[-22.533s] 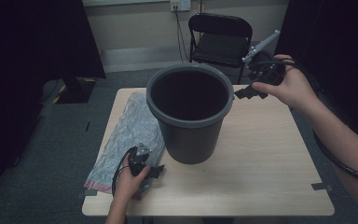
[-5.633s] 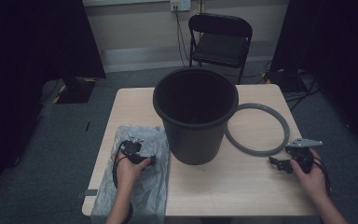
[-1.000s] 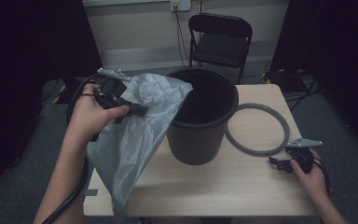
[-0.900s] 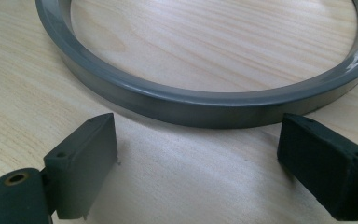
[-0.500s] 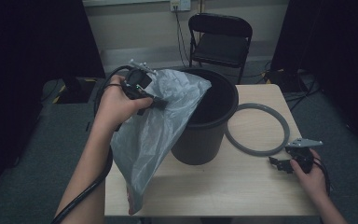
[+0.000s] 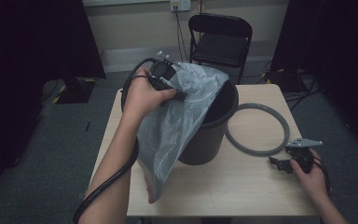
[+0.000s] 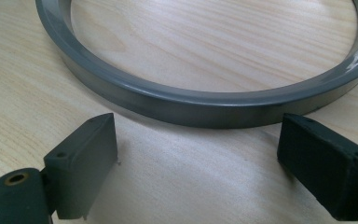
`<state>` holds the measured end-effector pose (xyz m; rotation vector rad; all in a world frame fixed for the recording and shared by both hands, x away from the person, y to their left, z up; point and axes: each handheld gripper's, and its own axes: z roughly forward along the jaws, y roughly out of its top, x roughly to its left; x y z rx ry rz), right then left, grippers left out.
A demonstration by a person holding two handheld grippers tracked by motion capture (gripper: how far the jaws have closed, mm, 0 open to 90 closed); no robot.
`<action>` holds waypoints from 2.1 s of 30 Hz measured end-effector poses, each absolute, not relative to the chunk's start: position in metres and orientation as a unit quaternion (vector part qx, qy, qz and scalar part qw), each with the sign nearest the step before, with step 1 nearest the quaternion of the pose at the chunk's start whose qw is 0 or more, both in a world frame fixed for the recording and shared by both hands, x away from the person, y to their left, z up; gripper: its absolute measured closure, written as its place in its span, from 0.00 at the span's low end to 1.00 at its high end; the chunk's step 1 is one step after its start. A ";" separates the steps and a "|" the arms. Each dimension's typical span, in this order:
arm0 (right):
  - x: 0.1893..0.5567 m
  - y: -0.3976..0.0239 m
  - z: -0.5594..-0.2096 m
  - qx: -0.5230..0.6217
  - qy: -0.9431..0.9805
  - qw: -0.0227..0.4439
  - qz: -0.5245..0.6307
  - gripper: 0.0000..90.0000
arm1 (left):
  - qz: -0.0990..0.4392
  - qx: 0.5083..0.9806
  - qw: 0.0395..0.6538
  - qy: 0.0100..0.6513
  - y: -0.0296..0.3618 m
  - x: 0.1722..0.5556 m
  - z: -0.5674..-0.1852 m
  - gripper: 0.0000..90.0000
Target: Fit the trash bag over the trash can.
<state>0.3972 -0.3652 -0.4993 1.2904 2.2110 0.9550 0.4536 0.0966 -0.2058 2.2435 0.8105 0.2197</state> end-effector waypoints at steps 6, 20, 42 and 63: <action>0.397 -0.365 -0.499 0.462 0.793 0.203 0.342 0.13 | 0.091 0.879 0.343 0.319 0.088 0.459 -0.216 0.99; 0.397 -0.366 -0.499 0.461 0.793 0.203 0.342 0.13 | 0.085 0.884 0.328 0.322 0.086 0.459 -0.233 0.97; 0.397 -0.366 -0.499 0.461 0.793 0.203 0.343 0.13 | 0.125 0.862 0.377 0.315 0.102 0.455 -0.228 0.32; 0.397 -0.366 -0.499 0.460 0.793 0.203 0.343 0.13 | 0.104 0.882 0.332 0.319 0.100 0.459 -0.249 0.29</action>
